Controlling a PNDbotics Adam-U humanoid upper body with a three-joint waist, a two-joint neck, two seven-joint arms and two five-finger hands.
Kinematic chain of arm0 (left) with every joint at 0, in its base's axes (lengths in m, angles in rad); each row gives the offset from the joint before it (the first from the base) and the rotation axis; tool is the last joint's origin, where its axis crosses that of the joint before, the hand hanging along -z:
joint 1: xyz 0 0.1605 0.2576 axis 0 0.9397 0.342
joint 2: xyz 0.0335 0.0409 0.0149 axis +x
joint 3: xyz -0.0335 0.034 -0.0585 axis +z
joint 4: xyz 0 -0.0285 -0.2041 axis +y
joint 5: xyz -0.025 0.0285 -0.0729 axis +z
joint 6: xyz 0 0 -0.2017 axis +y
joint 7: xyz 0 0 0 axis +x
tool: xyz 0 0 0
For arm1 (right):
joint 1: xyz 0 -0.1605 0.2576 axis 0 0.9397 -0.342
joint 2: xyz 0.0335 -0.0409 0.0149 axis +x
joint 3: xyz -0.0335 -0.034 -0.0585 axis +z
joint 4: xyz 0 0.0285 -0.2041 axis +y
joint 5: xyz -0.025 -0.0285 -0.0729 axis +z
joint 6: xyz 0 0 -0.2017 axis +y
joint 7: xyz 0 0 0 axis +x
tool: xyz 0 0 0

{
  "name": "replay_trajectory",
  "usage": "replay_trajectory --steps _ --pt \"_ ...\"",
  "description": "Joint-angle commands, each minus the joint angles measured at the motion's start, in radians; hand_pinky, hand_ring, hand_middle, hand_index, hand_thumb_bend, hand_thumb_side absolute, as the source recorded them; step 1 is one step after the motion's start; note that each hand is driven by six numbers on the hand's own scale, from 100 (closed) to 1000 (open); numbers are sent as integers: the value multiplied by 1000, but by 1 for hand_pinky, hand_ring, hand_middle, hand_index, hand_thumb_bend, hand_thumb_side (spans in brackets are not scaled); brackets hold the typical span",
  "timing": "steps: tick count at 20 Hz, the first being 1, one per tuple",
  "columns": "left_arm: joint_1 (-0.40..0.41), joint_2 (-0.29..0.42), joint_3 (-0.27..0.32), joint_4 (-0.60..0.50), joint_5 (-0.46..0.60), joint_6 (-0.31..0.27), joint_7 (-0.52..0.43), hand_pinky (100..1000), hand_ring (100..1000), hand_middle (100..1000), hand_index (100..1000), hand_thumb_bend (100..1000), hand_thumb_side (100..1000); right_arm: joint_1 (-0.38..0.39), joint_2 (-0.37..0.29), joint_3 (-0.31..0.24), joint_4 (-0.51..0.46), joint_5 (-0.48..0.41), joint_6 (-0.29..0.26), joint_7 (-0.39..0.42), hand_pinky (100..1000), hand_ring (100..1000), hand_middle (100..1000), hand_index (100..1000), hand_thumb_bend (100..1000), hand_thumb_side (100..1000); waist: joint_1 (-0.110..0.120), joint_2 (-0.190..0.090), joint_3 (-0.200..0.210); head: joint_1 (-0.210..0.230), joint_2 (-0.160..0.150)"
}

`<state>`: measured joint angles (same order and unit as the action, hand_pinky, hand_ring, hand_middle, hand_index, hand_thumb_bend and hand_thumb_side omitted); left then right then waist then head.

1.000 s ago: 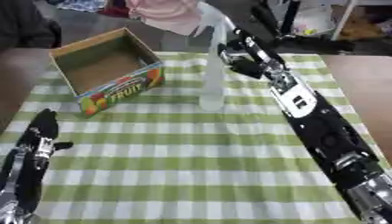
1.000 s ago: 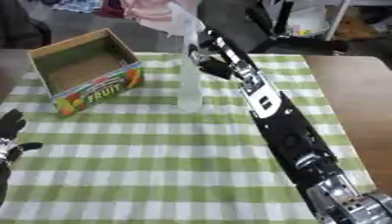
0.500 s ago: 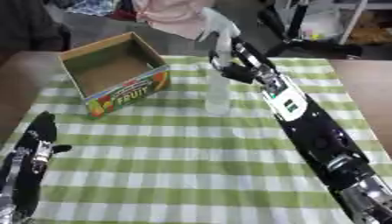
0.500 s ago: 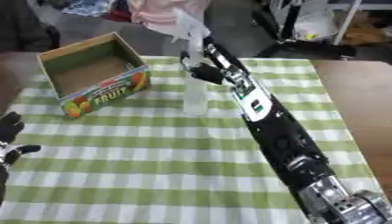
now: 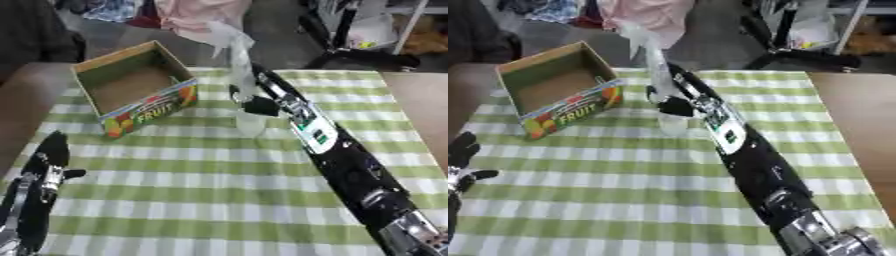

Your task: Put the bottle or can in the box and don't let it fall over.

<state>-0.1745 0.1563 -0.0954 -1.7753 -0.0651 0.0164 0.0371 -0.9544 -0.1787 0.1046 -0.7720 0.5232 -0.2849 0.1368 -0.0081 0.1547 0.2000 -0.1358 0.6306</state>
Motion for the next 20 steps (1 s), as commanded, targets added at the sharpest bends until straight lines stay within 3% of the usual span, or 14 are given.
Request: replay_trajectory --steps 1,2,5,6,7,11,15,20 --pt "-12 1 -3 -17 1 -2 -4 698 1000 1000 917 296 803 -10 0 -7 12 28 -1 4 880 842 1000 910 100 375 3 -8 2 -2 -12" --pt "-12 1 -3 -17 1 -2 -5 698 1000 1000 917 295 803 -8 1 -7 16 35 -2 3 880 841 1000 887 100 337 3 -8 2 -3 -12" --pt "-12 1 -4 -17 2 -1 -5 698 1000 1000 917 295 804 -5 3 -10 23 53 -2 0 877 837 1000 729 100 101 2 -8 2 -4 -12" --pt "-12 1 -4 -17 2 -1 -5 698 1000 1000 917 295 804 -4 2 -11 25 59 -1 -5 877 837 1000 729 100 101 2 -7 2 -4 -12" --pt "-12 1 -4 -17 2 -1 -5 698 1000 1000 917 295 804 -4 1 -14 26 66 1 -14 870 826 978 608 100 100 2 -7 1 -4 -12" --pt "-12 1 -5 -17 4 -1 -5 699 1000 1000 917 295 805 -3 -3 -26 28 84 17 -91 846 777 905 442 100 100 3 -7 0 -3 -14" --pt "-12 2 -4 -18 5 -1 -5 699 1000 1000 917 294 804 -6 -12 -34 15 57 28 -153 842 750 880 426 100 100 2 -8 0 -3 -14" --pt "-13 3 -4 -20 6 -1 -5 699 1000 1000 917 294 802 -30 -44 -40 -40 -45 45 -162 847 744 876 432 100 100 1 -12 4 -7 -13"
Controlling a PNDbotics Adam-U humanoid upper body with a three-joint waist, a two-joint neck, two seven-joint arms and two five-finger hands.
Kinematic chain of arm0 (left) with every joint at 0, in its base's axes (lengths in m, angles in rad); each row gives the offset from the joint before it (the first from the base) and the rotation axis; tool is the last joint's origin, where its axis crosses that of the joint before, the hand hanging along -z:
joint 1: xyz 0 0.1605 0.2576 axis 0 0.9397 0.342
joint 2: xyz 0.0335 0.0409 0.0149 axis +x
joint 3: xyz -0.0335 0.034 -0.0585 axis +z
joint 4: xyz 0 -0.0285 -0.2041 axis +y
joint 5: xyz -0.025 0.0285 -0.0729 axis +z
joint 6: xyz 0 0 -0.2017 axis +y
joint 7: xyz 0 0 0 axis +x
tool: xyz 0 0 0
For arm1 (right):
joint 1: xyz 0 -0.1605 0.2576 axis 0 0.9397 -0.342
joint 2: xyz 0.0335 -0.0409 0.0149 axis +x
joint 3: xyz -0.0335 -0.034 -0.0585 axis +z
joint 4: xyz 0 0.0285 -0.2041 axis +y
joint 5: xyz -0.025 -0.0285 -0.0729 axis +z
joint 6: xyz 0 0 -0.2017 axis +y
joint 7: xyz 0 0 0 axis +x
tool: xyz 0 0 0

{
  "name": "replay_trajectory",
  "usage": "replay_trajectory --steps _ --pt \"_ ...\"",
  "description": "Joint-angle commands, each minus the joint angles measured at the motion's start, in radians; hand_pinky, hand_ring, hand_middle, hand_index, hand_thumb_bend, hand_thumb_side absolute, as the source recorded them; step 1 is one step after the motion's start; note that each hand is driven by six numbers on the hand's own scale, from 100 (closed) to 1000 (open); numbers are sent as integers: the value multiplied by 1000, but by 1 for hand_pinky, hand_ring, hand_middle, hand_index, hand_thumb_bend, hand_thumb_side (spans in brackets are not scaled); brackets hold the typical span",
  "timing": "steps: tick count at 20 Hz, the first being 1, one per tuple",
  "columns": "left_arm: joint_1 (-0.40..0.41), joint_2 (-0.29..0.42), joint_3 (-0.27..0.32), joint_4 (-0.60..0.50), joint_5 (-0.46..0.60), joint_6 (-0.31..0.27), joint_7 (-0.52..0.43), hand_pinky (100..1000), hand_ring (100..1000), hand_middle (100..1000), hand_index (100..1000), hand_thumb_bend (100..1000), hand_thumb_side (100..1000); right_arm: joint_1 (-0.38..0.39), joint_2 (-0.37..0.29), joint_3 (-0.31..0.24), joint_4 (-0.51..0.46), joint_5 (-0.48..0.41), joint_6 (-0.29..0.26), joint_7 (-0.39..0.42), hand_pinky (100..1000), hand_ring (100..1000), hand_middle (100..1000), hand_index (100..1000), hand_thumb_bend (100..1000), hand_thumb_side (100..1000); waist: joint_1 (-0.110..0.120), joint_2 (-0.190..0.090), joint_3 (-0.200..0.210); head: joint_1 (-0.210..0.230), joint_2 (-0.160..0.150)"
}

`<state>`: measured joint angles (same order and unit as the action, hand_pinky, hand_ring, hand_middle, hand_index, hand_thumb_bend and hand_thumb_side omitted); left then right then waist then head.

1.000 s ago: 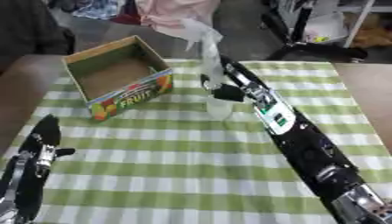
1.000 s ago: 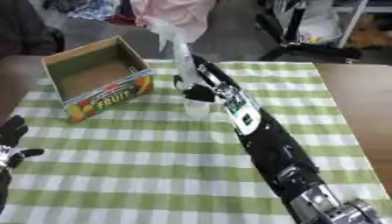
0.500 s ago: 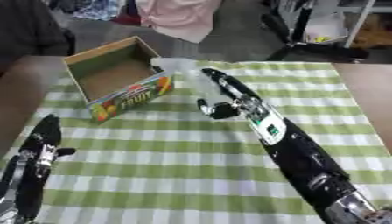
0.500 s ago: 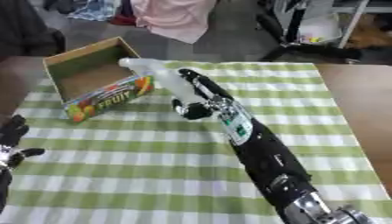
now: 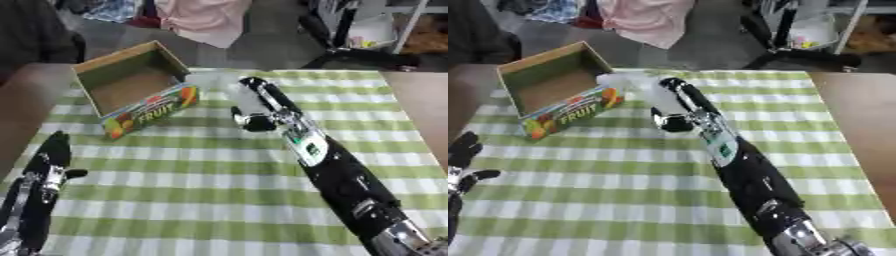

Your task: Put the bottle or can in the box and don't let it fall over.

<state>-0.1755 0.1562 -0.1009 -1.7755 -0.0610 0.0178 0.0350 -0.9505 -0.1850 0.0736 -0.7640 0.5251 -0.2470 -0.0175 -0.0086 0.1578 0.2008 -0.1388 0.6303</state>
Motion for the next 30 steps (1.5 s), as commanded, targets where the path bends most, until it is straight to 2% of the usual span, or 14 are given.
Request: replay_trajectory --steps 1,4,8,13,16,17,18,24,29,30 --pt "-14 3 1 -20 2 -3 -4 700 1000 1000 917 295 800 -41 -46 -10 -60 -65 11 -9 850 746 876 432 100 100 2 -16 7 -7 -13" --pt "-24 3 -2 -22 4 -4 -7 700 1000 1000 917 295 797 -60 -64 -15 -86 -133 24 -7 856 749 877 434 100 100 1 -16 24 -21 -16" --pt "-48 4 -9 -27 7 -5 -14 701 1000 1000 918 294 789 -85 -85 -19 -113 -216 46 -5 862 746 875 432 100 100 -1 -14 69 -55 -24" --pt "-94 -4 -26 -23 21 -5 -32 702 1000 1000 918 297 780 -121 -100 -29 -130 -278 66 -23 871 741 871 427 100 100 -14 -7 157 -109 -45" --pt "-125 -8 -39 -27 28 -8 -47 703 1000 1000 918 298 774 -146 -99 -38 -139 -312 73 -44 883 743 872 419 100 100 -27 2 220 -158 -60" --pt "-136 -9 -43 -27 31 -8 -51 703 1000 1000 918 298 808 -152 -98 -39 -140 -324 73 -51 888 743 870 414 100 100 -31 4 240 -174 -64" --pt "-146 -10 -47 -28 33 -8 -56 703 1000 1000 918 298 772 -156 -96 -39 -142 -334 73 -56 892 745 873 412 100 100 -35 7 259 -189 -68" --pt "-199 -21 -72 -37 34 -10 -83 705 1000 1000 919 298 763 -167 -79 -35 -137 -378 50 -76 902 770 899 420 100 100 -58 21 343 -256 -100" --pt "-225 -30 -88 -42 36 -10 -102 704 1000 1000 919 301 762 -166 -67 -35 -106 -372 12 -85 894 787 917 449 100 100 -78 35 380 -283 -131" --pt "-228 -32 -89 -42 36 -10 -104 704 1000 1000 919 301 762 -165 -66 -37 -101 -365 4 -93 898 805 936 547 100 175 -81 37 385 -285 -139"
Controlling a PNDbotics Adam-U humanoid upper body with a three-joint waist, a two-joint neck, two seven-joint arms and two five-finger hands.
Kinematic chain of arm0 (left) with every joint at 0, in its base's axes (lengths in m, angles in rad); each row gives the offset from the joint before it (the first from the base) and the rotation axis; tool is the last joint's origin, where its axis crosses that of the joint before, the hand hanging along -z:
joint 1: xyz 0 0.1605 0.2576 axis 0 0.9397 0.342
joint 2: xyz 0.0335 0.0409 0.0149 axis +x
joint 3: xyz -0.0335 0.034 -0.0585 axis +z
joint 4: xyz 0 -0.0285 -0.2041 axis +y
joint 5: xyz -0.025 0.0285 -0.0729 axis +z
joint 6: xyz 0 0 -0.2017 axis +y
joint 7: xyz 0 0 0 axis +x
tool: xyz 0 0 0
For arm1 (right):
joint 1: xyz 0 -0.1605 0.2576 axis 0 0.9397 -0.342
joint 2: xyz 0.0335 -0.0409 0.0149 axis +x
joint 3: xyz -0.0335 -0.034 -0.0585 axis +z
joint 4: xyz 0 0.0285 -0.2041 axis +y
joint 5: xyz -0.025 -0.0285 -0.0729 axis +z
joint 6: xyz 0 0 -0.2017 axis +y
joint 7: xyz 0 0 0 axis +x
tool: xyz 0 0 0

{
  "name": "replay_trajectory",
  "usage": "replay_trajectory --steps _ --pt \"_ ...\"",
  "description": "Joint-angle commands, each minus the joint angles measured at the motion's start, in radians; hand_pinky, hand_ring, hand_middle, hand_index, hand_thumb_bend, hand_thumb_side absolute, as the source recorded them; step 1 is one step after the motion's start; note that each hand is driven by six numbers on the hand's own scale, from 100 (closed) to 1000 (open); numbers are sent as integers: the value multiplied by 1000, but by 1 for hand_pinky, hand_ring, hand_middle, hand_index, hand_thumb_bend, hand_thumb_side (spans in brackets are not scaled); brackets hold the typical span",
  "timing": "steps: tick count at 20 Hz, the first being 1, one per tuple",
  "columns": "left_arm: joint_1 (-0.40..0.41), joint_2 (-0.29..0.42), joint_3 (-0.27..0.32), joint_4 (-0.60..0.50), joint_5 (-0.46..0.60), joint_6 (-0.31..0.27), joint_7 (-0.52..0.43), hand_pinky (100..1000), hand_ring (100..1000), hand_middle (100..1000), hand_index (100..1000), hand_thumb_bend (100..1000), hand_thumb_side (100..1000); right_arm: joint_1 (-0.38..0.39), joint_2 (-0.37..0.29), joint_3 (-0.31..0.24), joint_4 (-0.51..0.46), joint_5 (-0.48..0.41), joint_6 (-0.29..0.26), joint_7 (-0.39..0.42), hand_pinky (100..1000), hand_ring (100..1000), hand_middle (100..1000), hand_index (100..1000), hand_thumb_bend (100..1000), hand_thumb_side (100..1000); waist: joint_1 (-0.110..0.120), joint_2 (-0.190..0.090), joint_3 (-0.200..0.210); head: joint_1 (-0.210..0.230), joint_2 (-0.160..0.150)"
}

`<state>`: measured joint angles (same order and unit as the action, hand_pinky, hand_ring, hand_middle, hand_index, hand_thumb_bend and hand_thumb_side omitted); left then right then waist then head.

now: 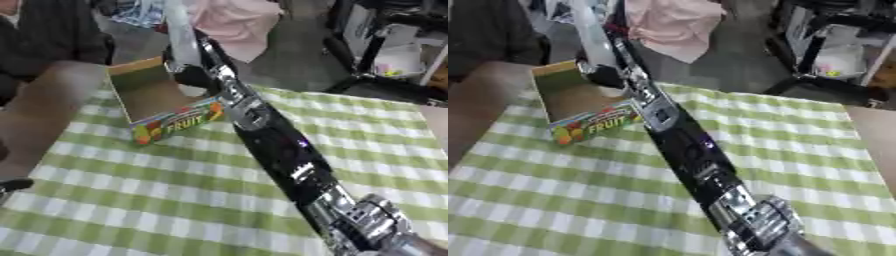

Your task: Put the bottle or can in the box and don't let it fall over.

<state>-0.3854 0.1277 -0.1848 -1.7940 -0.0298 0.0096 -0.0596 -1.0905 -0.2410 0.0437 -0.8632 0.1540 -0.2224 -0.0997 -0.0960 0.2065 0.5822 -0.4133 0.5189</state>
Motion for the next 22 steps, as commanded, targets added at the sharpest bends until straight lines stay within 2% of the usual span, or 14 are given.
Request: replay_trajectory --steps 1,2,4,8,14,19,22 --pt "-21 -4 -7 -25 5 -2 -10 704 1000 1000 919 302 762 -25 -11 -7 1 20 -32 -21 916 834 976 835 100 292 3 -10 7 -12 -33" --pt "-22 -4 -8 -25 6 -2 -11 703 1000 1000 919 302 762 -25 -15 2 4 50 -46 -17 975 902 1000 1000 100 440 -1 -9 9 -14 -38" --pt "-24 -4 -9 -25 9 -1 -12 703 1000 1000 919 302 762 -25 -20 5 15 123 -58 -1 1000 938 1000 1000 100 506 -6 -8 11 -14 -45" --pt "-25 -4 -12 -27 13 -1 -15 703 1000 1000 919 302 762 -23 -25 -8 25 262 -32 -52 1000 936 1000 1000 118 525 -9 -9 9 -14 -43" --pt "-25 -5 -16 -27 15 0 -21 703 1000 1000 919 302 764 -21 -24 -13 37 362 6 -125 993 929 1000 1000 148 518 -7 -10 6 -13 -45" --pt "-24 -5 -17 -27 13 0 -22 703 1000 1000 920 302 765 -20 -31 -17 53 446 80 -166 988 922 1000 1000 187 463 -6 -7 4 -16 -46" --pt "-23 -6 -18 -26 12 0 -23 702 1000 1000 920 303 765 -22 -37 -21 54 503 141 -204 990 940 1000 1000 269 524 -7 -7 2 -18 -47"
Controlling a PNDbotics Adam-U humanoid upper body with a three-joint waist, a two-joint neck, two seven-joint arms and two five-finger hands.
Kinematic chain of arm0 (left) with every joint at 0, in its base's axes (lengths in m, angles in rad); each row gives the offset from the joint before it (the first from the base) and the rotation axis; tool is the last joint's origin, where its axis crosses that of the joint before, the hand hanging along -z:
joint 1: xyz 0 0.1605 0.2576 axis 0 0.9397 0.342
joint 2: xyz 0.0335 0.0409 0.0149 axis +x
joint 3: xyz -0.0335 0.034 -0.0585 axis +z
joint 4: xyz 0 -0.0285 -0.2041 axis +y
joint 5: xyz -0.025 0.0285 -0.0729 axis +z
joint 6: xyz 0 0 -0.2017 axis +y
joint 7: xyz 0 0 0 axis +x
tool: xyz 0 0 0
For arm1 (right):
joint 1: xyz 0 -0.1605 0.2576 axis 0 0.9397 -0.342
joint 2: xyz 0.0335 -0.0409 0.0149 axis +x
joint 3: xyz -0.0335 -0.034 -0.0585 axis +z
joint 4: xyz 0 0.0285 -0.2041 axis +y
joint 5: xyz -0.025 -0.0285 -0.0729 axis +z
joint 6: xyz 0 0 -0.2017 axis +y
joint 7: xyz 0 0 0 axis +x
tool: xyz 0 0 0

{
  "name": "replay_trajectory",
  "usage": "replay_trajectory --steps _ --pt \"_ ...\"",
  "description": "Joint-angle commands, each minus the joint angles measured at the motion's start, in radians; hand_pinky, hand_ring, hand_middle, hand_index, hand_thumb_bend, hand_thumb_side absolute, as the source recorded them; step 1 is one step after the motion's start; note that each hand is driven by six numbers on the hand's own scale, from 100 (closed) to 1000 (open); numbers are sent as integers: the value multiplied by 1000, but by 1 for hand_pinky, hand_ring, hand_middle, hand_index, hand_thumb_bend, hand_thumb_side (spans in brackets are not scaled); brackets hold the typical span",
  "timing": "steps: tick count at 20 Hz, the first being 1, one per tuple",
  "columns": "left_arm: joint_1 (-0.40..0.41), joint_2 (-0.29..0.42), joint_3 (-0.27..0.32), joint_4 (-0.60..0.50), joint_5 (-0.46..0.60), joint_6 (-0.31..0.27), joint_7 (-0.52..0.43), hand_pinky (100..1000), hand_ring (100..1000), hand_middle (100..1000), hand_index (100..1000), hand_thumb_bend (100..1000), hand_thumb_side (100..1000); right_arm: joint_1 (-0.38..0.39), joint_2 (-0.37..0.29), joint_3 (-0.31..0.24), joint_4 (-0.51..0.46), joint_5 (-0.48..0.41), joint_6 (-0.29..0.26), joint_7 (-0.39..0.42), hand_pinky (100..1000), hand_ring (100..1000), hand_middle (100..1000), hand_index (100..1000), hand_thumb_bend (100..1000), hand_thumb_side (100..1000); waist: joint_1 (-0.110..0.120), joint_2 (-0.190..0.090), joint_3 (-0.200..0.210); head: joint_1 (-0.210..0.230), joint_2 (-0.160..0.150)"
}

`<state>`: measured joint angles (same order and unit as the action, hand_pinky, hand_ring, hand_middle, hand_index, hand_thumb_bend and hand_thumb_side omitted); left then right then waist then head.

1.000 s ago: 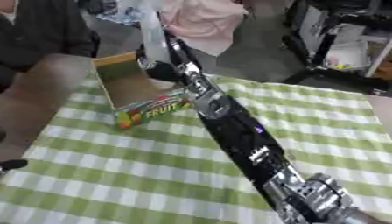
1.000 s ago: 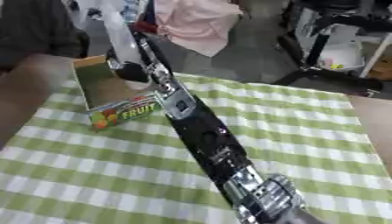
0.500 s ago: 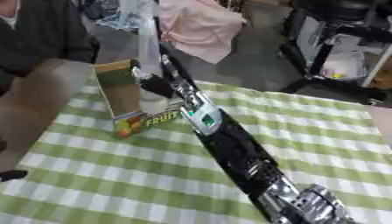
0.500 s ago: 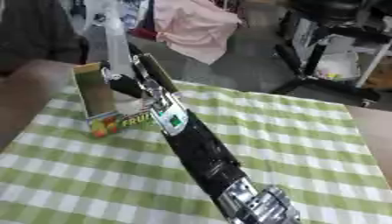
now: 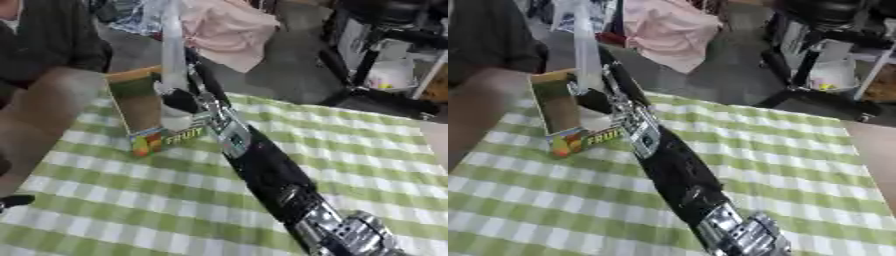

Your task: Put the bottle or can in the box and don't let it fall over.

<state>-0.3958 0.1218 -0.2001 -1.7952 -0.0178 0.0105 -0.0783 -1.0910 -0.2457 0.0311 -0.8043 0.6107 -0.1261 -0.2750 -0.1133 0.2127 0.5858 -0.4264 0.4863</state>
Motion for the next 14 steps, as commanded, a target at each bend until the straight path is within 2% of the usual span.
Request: replay_trajectory --steps 1,6,14 --pt "-13 0 -3 -24 0 -1 -5 702 1000 1000 920 303 765 -22 -33 -10 -7 67 69 -47 989 943 1000 1000 272 529 10 -13 -1 -6 -15" --pt "-13 -1 -4 -23 -1 -1 -7 702 1000 1000 920 302 766 -25 -33 -12 -20 109 145 -100 984 961 1000 1000 276 569 9 -12 -3 -9 -15" --pt "-13 -2 -4 -23 -2 -2 -8 702 1000 1000 921 305 765 -26 -35 -12 -26 83 163 -99 982 960 1000 1000 264 568 10 -13 -6 -12 -17"
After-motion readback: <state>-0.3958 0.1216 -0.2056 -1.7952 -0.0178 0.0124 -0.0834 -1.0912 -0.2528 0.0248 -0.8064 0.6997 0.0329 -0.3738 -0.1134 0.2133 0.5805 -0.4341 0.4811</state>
